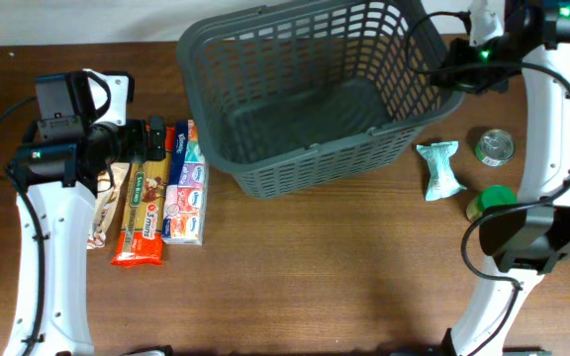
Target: Pack container
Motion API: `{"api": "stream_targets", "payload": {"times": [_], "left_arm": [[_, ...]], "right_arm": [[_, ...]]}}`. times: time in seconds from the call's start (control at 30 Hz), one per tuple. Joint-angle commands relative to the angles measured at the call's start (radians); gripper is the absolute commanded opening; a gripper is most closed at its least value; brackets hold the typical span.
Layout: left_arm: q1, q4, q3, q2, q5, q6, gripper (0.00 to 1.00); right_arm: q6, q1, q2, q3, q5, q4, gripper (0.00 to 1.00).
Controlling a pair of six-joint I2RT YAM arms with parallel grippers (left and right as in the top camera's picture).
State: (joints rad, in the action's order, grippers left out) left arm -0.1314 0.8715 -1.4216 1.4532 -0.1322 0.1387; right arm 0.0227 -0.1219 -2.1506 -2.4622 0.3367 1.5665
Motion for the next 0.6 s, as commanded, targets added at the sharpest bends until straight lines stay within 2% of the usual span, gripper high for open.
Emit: {"api": "stream_targets", "payload": {"times": [0.0, 0.27, 0.57], "left_arm": [[-0.003, -0.002, -0.02, 0.005, -0.017, 0.016, 0.99], [-0.003, -0.002, -0.02, 0.005, -0.017, 0.016, 0.99], [-0.003, -0.002, -0.02, 0.005, -0.017, 0.016, 0.99]], "right_arm": [[0.079, -0.058, -0.008, 0.01, -0.248, 0.053, 0.04], [0.138, -0.053, -0.008, 0.01, -0.245, 0.12, 0.04], [0.306, 0.02, -0.008, 0.01, -0.237, 0.112, 0.04]]}}
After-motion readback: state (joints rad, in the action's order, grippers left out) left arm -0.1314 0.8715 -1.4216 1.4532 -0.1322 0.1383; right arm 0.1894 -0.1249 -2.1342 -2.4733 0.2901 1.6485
